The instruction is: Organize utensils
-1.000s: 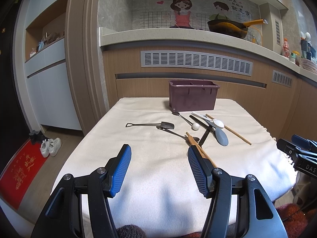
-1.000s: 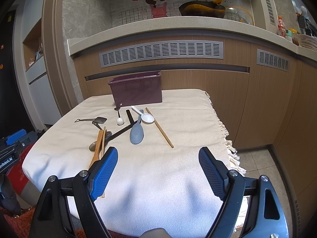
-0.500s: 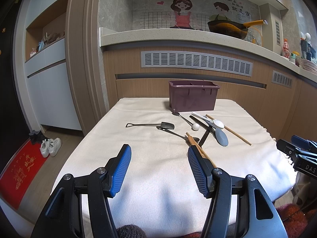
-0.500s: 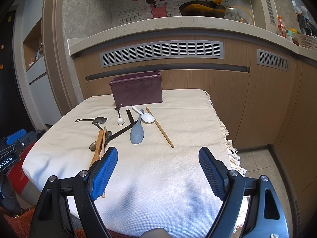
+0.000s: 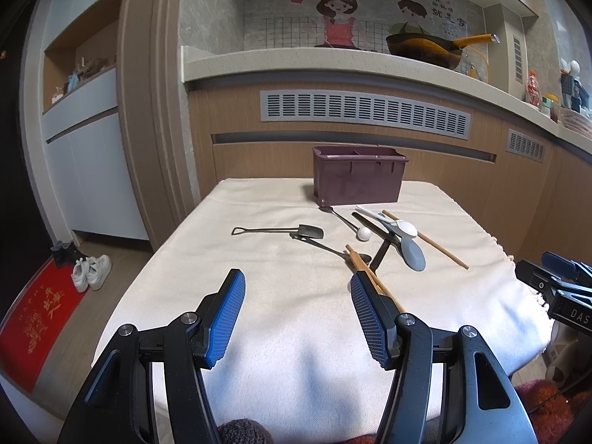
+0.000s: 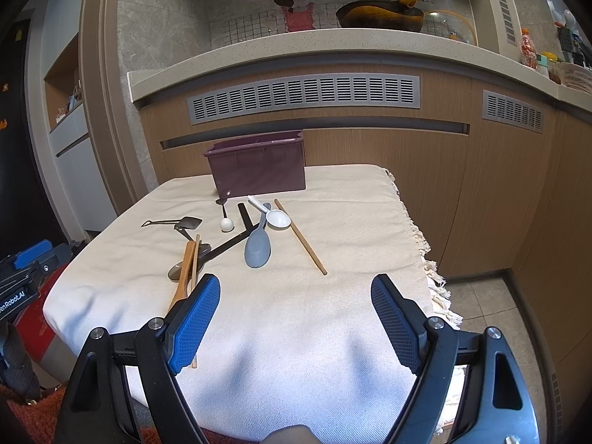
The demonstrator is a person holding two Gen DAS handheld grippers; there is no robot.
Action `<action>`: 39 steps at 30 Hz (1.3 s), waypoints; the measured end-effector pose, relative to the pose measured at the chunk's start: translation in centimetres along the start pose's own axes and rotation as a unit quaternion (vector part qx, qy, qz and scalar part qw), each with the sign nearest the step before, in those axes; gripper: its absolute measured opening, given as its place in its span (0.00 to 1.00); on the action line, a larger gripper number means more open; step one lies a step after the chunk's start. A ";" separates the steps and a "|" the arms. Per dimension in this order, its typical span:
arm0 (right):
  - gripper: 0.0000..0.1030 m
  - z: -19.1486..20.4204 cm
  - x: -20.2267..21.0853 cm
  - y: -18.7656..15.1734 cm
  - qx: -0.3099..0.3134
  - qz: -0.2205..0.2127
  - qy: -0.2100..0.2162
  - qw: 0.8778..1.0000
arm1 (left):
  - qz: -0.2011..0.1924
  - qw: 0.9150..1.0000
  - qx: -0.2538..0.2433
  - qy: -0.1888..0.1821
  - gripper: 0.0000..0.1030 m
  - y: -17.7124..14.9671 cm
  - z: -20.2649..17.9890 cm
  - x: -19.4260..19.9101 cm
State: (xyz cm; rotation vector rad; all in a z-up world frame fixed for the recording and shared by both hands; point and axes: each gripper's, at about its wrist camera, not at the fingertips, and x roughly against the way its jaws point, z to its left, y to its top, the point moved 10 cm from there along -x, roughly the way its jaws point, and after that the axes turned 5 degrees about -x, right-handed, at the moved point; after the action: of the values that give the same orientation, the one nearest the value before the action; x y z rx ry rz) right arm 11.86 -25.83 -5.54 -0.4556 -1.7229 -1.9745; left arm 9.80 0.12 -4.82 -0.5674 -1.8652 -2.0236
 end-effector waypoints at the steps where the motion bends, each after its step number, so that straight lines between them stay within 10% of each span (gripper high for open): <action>1: 0.79 0.1 -0.1 0.1 0.002 0.002 0.002 1.000 | 0.003 1.000 0.000 -0.004 0.59 0.2 0.1 -0.3; 11: 0.76 2.5 -4.8 1.8 0.068 0.045 0.033 0.996 | 0.031 0.998 0.014 -0.062 0.59 3.0 0.7 -6.0; 20: 0.71 6.5 -10.5 -0.1 0.087 0.168 0.084 0.978 | 0.050 0.998 0.039 -0.016 0.59 2.7 4.6 -8.7; 25: 0.15 11.7 -12.3 -2.3 0.116 0.213 0.156 0.958 | 0.053 0.997 0.039 0.028 0.59 1.7 8.0 -9.1; 39: 0.12 15.5 -17.3 -4.0 0.140 0.264 0.124 0.946 | 0.072 0.994 0.077 -0.015 0.59 1.0 9.0 -12.4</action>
State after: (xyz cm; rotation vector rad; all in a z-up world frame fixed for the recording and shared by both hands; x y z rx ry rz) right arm 23.09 -7.85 -15.80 -0.4817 -1.4947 -1.3240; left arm 21.67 8.68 -9.55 -0.6729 -1.9189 -1.7719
